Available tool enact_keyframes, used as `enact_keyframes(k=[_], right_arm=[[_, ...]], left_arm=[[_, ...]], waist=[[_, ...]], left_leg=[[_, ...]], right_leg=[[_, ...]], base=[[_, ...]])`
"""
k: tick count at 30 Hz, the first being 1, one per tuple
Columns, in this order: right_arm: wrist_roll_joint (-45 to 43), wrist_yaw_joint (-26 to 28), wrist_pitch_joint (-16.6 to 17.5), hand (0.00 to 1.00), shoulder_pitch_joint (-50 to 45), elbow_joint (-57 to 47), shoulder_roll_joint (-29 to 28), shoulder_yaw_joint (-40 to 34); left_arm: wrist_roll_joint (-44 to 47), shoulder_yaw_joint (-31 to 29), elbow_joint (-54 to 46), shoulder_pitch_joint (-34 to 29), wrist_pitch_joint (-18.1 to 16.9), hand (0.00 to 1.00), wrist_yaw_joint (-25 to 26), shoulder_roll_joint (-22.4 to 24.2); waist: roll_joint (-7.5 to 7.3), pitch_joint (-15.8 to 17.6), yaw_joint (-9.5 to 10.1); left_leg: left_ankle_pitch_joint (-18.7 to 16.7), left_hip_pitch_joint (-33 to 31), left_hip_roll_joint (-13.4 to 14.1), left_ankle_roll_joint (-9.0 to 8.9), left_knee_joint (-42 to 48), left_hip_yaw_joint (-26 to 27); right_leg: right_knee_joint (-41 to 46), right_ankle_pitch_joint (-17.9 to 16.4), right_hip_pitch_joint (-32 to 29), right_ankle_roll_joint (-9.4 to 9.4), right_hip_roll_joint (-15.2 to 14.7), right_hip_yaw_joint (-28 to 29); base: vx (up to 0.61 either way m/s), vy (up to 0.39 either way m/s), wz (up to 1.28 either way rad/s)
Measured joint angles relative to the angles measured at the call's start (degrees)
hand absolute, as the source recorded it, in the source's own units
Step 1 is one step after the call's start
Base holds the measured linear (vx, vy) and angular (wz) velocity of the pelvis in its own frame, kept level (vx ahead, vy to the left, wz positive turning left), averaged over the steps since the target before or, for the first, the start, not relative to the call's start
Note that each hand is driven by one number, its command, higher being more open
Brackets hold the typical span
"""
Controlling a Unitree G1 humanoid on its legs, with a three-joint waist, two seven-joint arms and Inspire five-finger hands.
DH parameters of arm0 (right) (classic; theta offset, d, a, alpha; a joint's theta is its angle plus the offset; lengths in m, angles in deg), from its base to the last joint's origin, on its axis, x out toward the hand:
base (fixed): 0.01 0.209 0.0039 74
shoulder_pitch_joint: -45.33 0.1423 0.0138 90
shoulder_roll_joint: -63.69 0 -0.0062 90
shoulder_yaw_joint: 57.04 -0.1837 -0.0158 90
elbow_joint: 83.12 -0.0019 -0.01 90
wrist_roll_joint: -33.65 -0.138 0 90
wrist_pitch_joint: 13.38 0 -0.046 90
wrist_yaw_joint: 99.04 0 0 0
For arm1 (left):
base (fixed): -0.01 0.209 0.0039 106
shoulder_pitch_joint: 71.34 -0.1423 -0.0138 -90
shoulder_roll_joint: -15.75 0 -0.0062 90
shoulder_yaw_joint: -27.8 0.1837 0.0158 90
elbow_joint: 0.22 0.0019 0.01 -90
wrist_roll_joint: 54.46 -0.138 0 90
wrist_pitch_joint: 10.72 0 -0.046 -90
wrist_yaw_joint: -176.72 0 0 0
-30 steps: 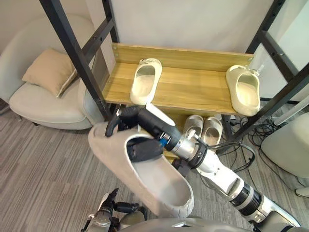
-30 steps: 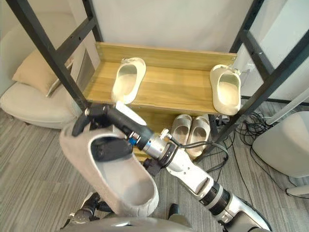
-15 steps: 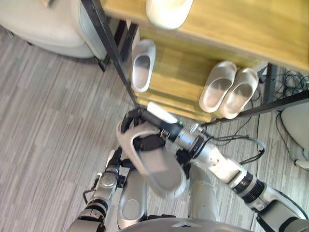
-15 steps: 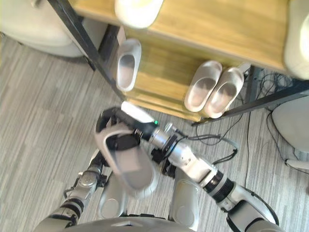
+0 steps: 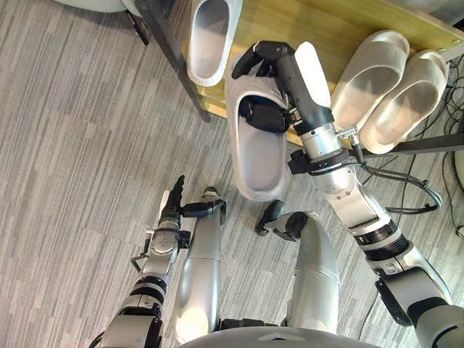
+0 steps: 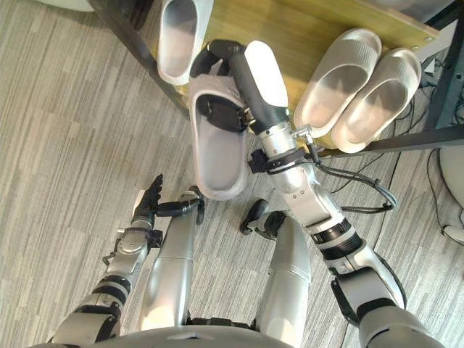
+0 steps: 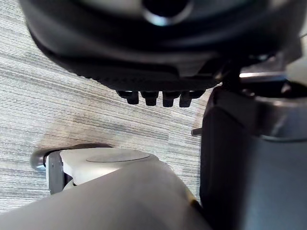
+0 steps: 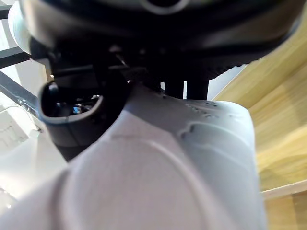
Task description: Organize the slippers on the shoe rack
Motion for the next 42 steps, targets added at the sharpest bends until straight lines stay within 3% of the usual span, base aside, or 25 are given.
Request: enact_keyframes(k=[9, 23, 26, 36, 42], right_arm=[[1.3, -3.6, -1.6, 0.00, 14.8, 16.4, 1.2, 0.0], [1.3, -8.4, -1.2, 0.00, 23.8, 27.8, 3.4, 0.1], [1.2, -10.7, -2.5, 0.00, 25.8, 31.1, 3.9, -0.4], [1.2, -11.1, -3.5, 0.00, 26.4, 31.3, 3.7, -2.3], [1.3, -12.1, -3.1, 0.00, 25.0, 24.7, 3.2, -4.3]], left_arm=[[0.0, 0.4, -1.6, 1.7, -0.4, 1.00, 1.7, 1.5], [2.5, 0.7, -1.6, 2.0, -1.5, 1.00, 3.6, 1.9], [2.5, 0.7, -1.6, 2.0, -1.8, 1.00, 3.6, 2.1], [3.8, 1.2, -1.6, 2.0, -2.6, 1.00, 3.5, 2.3], [3.7, 1.2, -1.6, 2.0, -2.1, 1.00, 3.5, 2.3]], waist=[[-0.15, 0.0, 1.55], [-0.68, -0.1, 1.89], [-0.74, -0.2, 2.01], [-0.67, -0.3, 2.39], [-0.65, -0.5, 2.40]], left_leg=[[0.5, -4.6, -2.1, -0.74, 0.7, -1.3], [1.5, -7.0, -4.2, -1.52, 0.5, -2.8], [1.9, -7.3, -4.5, -1.92, 0.3, -3.3], [2.1, -8.2, -4.6, -2.25, 0.5, -3.8], [2.1, -7.9, -4.4, -2.25, 0.6, -3.5]], right_leg=[[2.9, -2.0, -3.3, -0.63, -3.3, -2.5], [4.9, -3.9, -3.6, -1.47, -7.1, -6.4], [5.3, -4.3, -3.7, -2.05, -7.4, -7.1], [5.8, -4.7, -4.2, -2.68, -7.7, -7.9], [6.0, -4.8, -4.1, -2.74, -7.7, -7.6]], base=[[-0.01, 0.033, 0.17], [-0.01, 0.053, 0.13], [-0.01, 0.026, 0.09], [0.03, 0.039, 0.04], [0.01, 0.056, -0.02]])
